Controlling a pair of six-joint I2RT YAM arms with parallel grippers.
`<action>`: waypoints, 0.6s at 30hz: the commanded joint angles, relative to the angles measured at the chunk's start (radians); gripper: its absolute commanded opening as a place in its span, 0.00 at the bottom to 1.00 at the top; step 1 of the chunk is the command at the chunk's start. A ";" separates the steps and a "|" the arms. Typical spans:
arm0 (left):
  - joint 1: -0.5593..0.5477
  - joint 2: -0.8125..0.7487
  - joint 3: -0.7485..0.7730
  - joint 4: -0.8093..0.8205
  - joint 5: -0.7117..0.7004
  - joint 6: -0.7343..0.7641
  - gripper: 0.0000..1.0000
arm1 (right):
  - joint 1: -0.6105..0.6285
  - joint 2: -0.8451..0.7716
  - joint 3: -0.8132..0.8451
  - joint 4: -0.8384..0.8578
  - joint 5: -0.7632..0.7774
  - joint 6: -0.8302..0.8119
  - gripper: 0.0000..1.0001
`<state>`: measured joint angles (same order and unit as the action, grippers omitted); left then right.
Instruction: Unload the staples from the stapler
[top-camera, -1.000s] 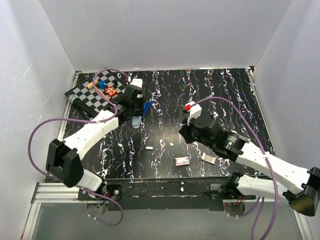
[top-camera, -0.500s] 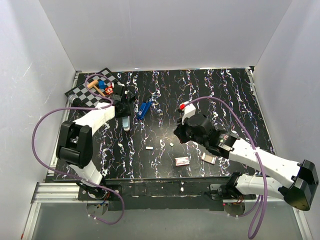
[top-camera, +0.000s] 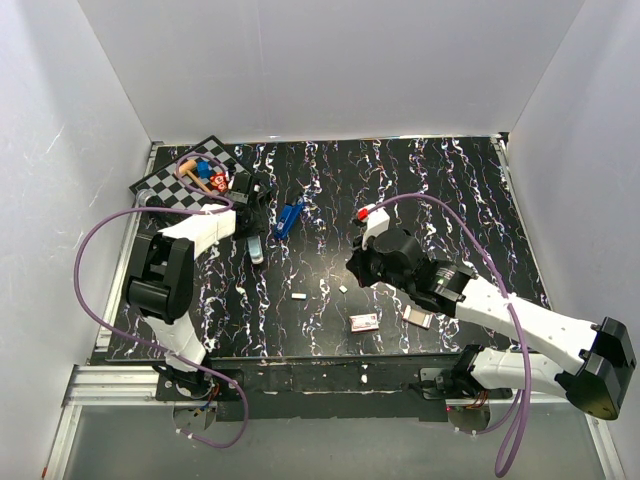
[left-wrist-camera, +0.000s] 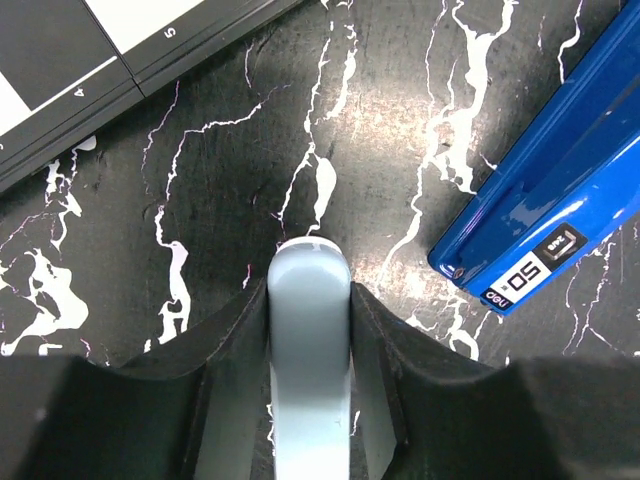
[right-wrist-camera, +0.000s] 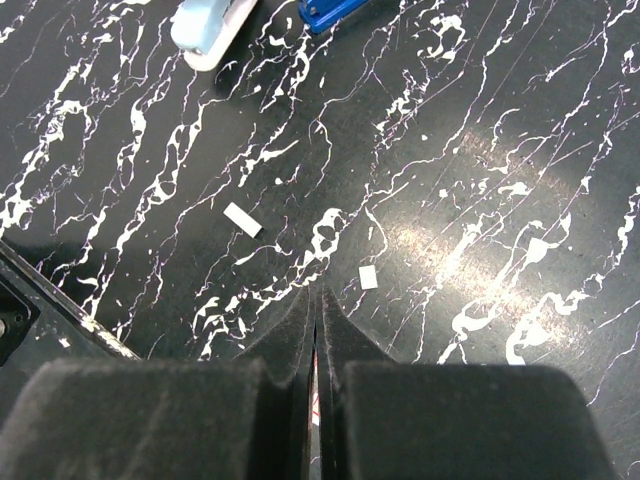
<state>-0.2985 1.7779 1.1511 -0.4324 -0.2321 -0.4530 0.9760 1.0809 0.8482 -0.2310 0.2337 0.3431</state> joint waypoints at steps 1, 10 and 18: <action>0.004 -0.006 -0.010 0.040 -0.044 -0.033 0.43 | 0.000 -0.004 -0.015 0.036 0.007 0.014 0.01; 0.004 -0.070 -0.008 0.026 -0.015 -0.026 0.63 | 0.000 -0.002 0.008 0.006 0.004 0.002 0.01; -0.004 -0.273 -0.031 -0.029 0.045 -0.044 0.63 | -0.002 -0.010 0.041 -0.079 0.042 -0.038 0.07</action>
<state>-0.2974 1.6516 1.1309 -0.4416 -0.2195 -0.4808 0.9760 1.0821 0.8383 -0.2672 0.2382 0.3313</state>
